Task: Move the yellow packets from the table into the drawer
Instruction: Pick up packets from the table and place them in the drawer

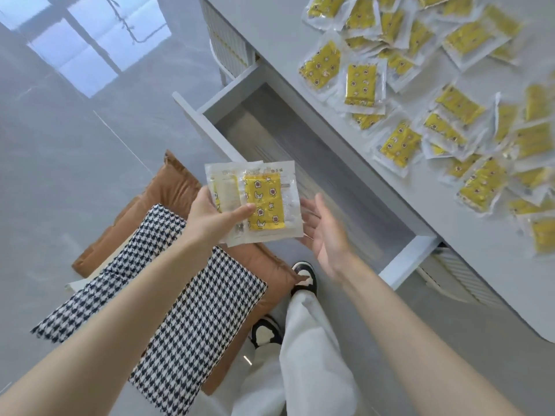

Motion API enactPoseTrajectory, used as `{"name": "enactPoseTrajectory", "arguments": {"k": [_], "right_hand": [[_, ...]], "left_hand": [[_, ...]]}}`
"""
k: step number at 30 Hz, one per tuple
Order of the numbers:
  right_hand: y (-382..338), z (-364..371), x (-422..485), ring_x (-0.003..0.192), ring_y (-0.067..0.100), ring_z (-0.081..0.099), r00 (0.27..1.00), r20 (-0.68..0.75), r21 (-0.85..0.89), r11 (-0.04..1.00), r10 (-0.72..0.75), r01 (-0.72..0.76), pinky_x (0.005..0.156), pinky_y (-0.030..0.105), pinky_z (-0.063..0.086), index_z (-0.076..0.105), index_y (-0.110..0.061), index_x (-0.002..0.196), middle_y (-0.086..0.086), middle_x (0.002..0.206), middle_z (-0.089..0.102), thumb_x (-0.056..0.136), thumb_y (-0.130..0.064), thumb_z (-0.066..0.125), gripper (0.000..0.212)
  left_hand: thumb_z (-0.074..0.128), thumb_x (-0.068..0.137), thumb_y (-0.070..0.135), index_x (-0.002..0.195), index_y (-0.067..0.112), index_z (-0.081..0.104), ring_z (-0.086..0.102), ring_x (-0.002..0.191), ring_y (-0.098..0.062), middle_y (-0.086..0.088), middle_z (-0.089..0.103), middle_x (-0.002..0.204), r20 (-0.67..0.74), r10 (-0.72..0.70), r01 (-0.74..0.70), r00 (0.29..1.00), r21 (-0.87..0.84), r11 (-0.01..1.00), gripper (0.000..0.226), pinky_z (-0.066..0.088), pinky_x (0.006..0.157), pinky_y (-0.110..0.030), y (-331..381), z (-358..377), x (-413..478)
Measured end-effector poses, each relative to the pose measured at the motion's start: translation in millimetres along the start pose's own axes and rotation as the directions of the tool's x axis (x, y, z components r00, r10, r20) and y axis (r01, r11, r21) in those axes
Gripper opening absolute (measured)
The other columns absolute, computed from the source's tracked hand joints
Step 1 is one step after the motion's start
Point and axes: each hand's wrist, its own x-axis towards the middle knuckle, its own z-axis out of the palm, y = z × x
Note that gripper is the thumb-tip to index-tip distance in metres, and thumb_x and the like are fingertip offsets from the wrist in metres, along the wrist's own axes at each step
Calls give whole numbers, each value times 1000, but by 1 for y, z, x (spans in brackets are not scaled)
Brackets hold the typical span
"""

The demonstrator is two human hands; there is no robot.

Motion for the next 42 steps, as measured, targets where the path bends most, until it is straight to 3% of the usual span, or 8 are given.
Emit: {"name": "enactPoseTrajectory", "arguments": {"k": [7,12,16,21,29,34,39,42], "right_hand": [[-9,-61,5,100,20,69,989,-129,-169,984,-78,56,94,44,53,65,-20,100,2,104,73,80,-26,76,24],[19,-110,17,100,20,68,957,-289,-49,998,34,-51,95,46,52,65,-16,108,0,105,73,79,-28,76,34],[47,-145,34,108,19,64,907,-399,68,991,137,-119,101,43,47,61,-17,119,-1,115,68,82,-28,73,40],[67,-172,57,116,21,55,834,-518,112,982,191,-155,93,33,42,47,-11,135,3,131,57,87,-26,70,55],[77,-197,76,104,19,51,762,-623,38,980,177,-197,83,30,38,45,-7,130,5,123,53,96,-26,55,40],[80,-198,72,96,19,43,726,-667,29,979,170,-202,79,29,34,43,-3,129,5,110,46,101,-23,43,34],[79,-188,73,86,21,46,605,-787,34,987,121,-154,73,30,37,50,-4,118,3,95,51,101,-21,41,26],[82,-180,71,112,23,53,616,-787,-171,967,-19,-188,88,29,43,47,-3,128,3,122,57,98,-17,46,34]], "left_hand": [[82,69,20,113,19,48,64,96,-14,2,64,111,138,48,-81,989,246,966,55,52,79,-27,15,88,22],[79,73,30,132,13,44,48,120,-16,14,46,123,202,14,-109,979,468,877,70,40,105,-35,4,150,48],[68,84,22,119,14,54,57,107,-20,1,62,112,225,-56,-66,973,501,863,38,46,83,-30,-15,187,75],[64,88,19,136,14,45,57,107,-20,-2,53,131,236,-102,-33,966,506,862,52,47,94,-33,-40,215,102],[50,94,8,148,24,24,56,84,-11,-4,36,149,222,-53,-90,974,585,806,63,46,61,-20,-57,229,133],[52,87,4,146,29,30,25,139,-27,-1,26,152,305,214,-371,928,822,433,68,28,112,-47,-67,230,126],[46,92,4,148,27,26,1,148,-20,5,11,159,606,153,-625,780,763,163,64,3,120,-43,-77,244,108],[43,94,4,151,28,15,-12,147,-21,6,-4,160,649,33,-649,760,761,-13,68,-2,118,-45,-81,254,104]]}}
